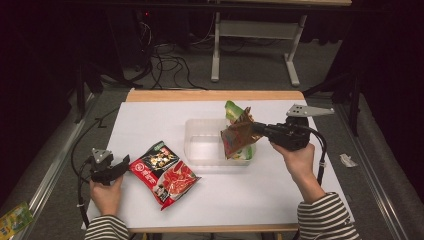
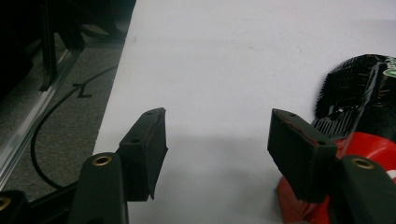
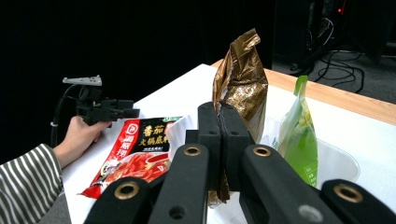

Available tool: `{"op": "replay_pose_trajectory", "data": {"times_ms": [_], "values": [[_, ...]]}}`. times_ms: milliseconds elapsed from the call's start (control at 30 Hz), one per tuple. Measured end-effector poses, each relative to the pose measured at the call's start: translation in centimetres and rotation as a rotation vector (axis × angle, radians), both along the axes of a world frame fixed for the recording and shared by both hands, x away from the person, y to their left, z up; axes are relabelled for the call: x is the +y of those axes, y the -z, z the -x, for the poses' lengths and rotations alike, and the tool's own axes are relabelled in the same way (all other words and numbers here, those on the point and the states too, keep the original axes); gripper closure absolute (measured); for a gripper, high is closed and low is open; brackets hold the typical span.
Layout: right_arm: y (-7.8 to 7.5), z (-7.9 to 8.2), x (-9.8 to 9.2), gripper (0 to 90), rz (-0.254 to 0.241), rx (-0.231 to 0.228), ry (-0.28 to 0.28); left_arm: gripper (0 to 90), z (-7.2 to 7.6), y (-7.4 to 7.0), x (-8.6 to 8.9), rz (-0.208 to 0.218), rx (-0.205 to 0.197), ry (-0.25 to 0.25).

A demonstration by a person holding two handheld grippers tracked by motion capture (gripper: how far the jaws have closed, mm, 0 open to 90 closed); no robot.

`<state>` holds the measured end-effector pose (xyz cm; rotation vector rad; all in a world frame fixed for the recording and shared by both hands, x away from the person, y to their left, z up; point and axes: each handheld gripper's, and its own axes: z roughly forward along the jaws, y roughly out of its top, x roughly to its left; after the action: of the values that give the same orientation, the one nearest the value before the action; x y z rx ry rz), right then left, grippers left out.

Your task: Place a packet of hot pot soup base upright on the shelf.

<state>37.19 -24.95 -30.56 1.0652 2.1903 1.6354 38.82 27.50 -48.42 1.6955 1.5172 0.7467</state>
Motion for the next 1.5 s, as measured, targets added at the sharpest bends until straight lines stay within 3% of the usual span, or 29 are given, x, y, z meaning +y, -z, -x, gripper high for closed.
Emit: {"op": "replay_pose_trajectory", "data": {"times_ms": [333,833,1133,1500], "values": [[0.3,-1.3,0.6,90.0,-0.01,0.03,0.023,38.1,0.0,0.0,0.0,0.001,-0.002,0.0],[1.1,-2.1,1.6,89.8,0.041,0.056,0.067,37.9,0.0,0.0,0.0,0.003,-0.005,0.001],[1.1,-1.9,2.1,89.3,0.045,0.043,0.059,37.9,0.0,0.0,0.0,0.002,-0.004,0.001],[1.2,-1.9,1.9,89.4,0.069,0.014,0.126,37.9,0.0,0.0,0.0,0.003,-0.005,0.001]]}}
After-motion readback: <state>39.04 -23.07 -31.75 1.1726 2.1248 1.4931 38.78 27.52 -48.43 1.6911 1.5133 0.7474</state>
